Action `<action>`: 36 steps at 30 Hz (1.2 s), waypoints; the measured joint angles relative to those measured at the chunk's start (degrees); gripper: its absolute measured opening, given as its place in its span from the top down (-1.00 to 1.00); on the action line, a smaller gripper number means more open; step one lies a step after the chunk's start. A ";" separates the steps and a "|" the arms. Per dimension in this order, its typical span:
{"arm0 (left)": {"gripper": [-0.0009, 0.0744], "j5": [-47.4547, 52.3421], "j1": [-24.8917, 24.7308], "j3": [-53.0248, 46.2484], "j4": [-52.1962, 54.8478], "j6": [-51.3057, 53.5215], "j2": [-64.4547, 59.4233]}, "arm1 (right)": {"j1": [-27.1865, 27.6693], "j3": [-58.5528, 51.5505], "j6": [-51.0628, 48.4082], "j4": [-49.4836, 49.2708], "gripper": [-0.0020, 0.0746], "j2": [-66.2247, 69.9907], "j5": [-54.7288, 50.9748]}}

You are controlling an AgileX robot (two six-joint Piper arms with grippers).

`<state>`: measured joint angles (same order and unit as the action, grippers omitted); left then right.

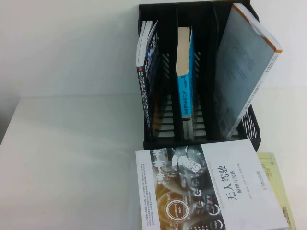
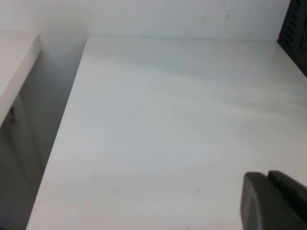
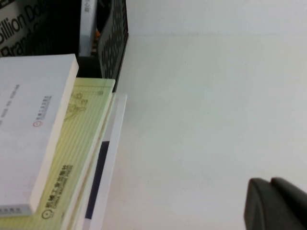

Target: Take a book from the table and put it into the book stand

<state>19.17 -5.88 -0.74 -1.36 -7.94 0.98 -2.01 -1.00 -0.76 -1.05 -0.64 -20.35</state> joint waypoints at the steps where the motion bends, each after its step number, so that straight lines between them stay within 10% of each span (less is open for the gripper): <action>1: 0.99 0.00 0.00 0.00 0.00 0.00 0.00 | 0.00 0.00 0.00 0.00 0.95 0.00 0.00; 12: 0.99 -4.33 0.00 -0.46 1.36 0.00 0.00 | 0.00 0.00 0.00 -1.69 0.95 0.00 0.38; 36: 0.99 -51.05 0.00 -0.46 1.36 2.58 0.00 | 0.00 -0.60 3.66 -5.65 0.95 0.00 31.72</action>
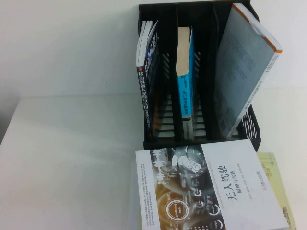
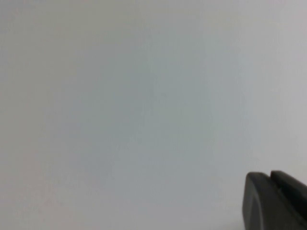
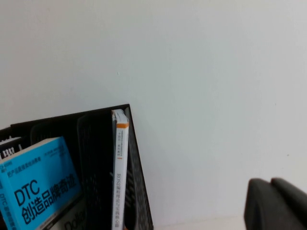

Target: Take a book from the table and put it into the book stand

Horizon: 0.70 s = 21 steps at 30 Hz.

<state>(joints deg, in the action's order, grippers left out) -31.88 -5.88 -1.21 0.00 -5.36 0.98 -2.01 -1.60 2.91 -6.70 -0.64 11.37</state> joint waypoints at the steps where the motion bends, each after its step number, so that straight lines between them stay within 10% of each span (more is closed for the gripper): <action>1: 0.99 0.02 0.00 0.00 -1.66 1.45 0.00 | 0.00 0.00 0.00 0.00 0.95 0.00 0.00; 15: 0.99 37.35 0.00 18.49 -12.29 8.09 -5.30 | 0.00 0.00 3.18 -11.62 0.95 0.00 3.61; 21: 0.99 54.37 0.00 27.08 -15.24 3.14 -18.09 | 0.00 9.67 -9.12 -20.61 0.95 1.72 -11.37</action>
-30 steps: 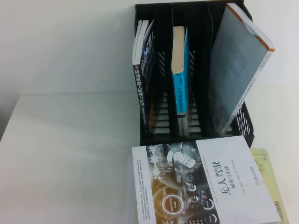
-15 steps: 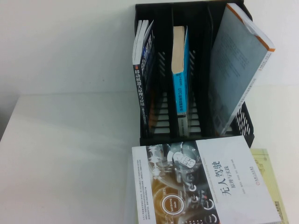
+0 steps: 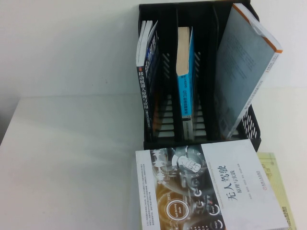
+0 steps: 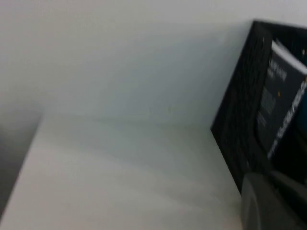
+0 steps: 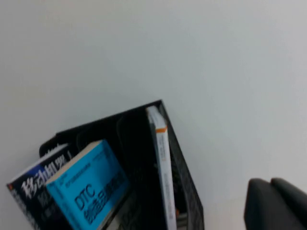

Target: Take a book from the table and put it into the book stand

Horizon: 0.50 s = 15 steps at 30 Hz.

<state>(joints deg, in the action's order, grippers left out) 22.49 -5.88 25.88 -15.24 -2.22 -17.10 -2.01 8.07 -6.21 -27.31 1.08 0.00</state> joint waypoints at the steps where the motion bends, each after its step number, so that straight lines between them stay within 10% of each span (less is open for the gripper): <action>1: 0.99 1.86 0.00 0.94 -0.95 -0.28 -1.99 | 0.00 1.95 -1.25 -0.26 0.95 1.69 -3.24; 15: 0.99 8.49 0.00 3.29 -31.71 9.19 -25.89 | 0.00 20.59 -5.18 -2.28 0.95 40.22 -27.64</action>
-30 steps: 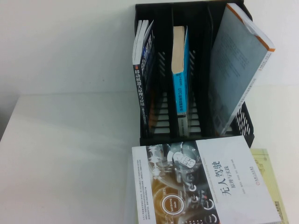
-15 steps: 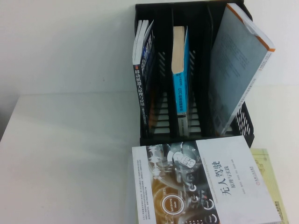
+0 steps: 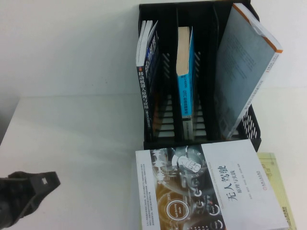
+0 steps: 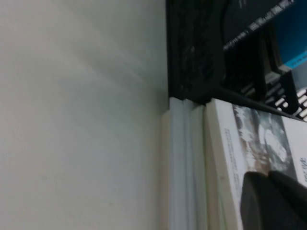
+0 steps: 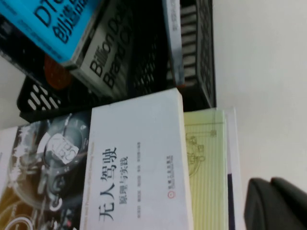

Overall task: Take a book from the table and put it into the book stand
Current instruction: Push book with right arm

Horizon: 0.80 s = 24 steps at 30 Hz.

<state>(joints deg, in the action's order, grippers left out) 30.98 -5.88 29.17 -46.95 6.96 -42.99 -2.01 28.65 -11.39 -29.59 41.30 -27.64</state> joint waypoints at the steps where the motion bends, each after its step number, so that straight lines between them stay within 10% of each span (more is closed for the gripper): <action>1: 0.99 0.81 0.00 0.00 -3.10 2.65 -0.98 | 0.00 0.00 -0.54 -0.78 0.95 1.73 0.04; 11: 0.90 8.75 0.00 0.04 -30.43 27.74 -14.67 | 0.00 0.58 -29.33 -27.87 0.95 23.94 -0.90; 24: -0.14 14.89 0.00 0.32 -38.81 37.86 -29.76 | -0.92 0.58 -38.16 -35.50 0.95 36.20 0.13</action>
<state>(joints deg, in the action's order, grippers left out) 45.86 -5.88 29.48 -85.76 44.83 -72.75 -2.94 29.24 -49.56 -65.09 77.50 -27.51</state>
